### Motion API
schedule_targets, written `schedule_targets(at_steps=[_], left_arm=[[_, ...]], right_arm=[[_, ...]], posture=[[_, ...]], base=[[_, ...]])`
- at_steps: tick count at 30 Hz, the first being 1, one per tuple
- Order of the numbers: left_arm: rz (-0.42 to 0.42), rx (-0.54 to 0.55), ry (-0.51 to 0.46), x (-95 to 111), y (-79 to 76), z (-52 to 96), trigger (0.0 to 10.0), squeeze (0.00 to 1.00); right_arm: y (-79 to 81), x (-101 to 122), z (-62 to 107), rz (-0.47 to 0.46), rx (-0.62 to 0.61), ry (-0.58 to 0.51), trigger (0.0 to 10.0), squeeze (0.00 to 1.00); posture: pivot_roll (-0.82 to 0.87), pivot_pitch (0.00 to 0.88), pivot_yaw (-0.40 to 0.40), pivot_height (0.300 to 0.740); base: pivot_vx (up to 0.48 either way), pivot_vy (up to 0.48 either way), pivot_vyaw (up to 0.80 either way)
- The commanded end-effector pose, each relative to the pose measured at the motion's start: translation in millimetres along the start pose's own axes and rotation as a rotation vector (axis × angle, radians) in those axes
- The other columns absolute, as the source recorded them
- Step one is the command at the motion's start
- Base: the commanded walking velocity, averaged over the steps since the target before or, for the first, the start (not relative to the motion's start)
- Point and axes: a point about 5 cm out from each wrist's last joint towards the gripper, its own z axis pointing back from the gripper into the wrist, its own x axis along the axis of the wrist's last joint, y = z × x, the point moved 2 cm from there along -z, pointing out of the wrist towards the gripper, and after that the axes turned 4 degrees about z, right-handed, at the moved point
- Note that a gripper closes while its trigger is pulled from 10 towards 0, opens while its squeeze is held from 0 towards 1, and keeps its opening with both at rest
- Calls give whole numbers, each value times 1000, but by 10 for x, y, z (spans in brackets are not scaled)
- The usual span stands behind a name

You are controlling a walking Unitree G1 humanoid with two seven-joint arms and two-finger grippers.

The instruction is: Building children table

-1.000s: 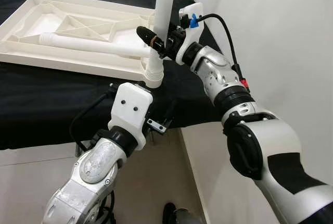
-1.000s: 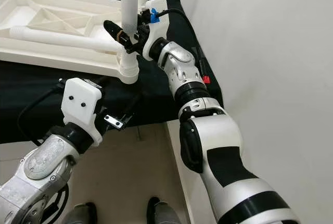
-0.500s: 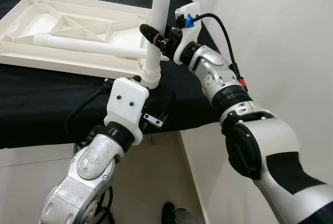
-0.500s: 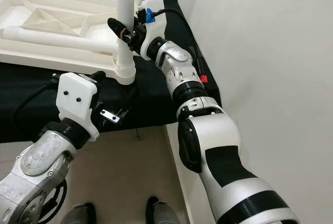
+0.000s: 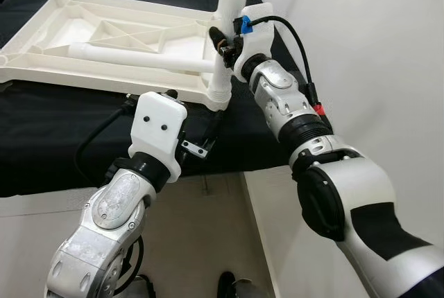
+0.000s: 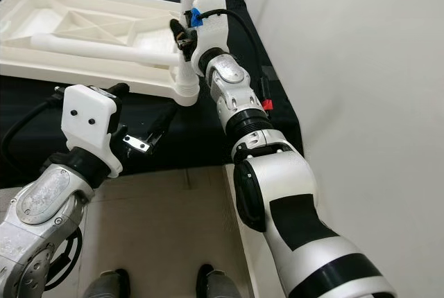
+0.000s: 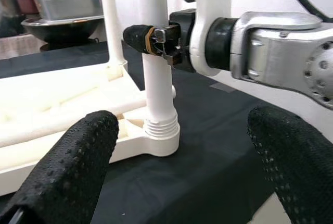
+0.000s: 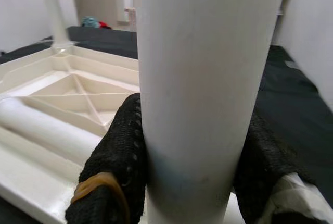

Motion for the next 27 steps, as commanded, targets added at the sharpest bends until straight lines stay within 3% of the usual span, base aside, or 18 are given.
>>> schedule_targets(at_steps=[1, 2, 3, 5, 6, 9, 16, 17, 19, 23, 24, 27], left_arm=[[-3, -7, 14, -27, -1, -6, 10000, 0], [-3, -7, 14, -27, -1, -6, 10000, 0], [-5, -7, 14, -29, 1, -11, 10000, 0], [-5, -7, 14, -29, 1, -11, 10000, 0], [-5, -6, 13, -26, 0, -15, 10000, 0], [-2, -6, 11, -22, -8, -23, 10000, 0], [1, -9, 7, -15, -26, -30, 10000, 0], [6, -15, 10, -22, -45, -25, 10000, 0], [6, -15, 10, -22, -45, -25, 10000, 0], [9, -17, 13, -32, -57, -23, 10000, 0], [10, -17, 14, -34, -59, -23, 10000, 0], [11, -17, 15, -36, -58, -23, 10000, 0]], right_arm=[[-120, -215, 52, 27, -81, 99, 0, 0], [-120, -215, 52, 27, -81, 99, 0, 0], [-177, -202, 51, -5, -167, 108, 0, 0], [-177, -202, 51, -5, -167, 108, 0, 0], [-224, -172, 51, -2, -263, 115, 0, 0], [-243, -149, 55, -6, -357, 123, 0, 0], [-233, -122, 60, -19, -442, 125, 0, 0], [-158, -108, 64, -59, -516, 131, 0, 0], [-158, -108, 64, -59, -516, 131, 0, 0], [13, -85, 38, -99, -499, 130, 0, 0], [55, -66, 27, -102, -477, 120, 10000, 0], [89, -46, 15, -101, -456, 111, 10000, 0]], posture=[[86, 225, -167, 740], [86, 225, -167, 740], [86, 226, -169, 740], [86, 226, -169, 740], [82, 225, -169, 740], [80, 224, -170, 740], [81, 224, -172, 740], [80, 225, -174, 740], [80, 225, -174, 740], [80, 225, -175, 740], [80, 226, -176, 740], [78, 226, -175, 740]], base=[[0, 0, 0], [0, 0, 0], [0, 0, 0], [0, 0, 0], [0, 0, 0], [0, 0, 0], [0, 0, 0], [0, 0, 0], [0, 0, 0], [0, 0, 0], [0, 0, 0], [0, 0, 0]])
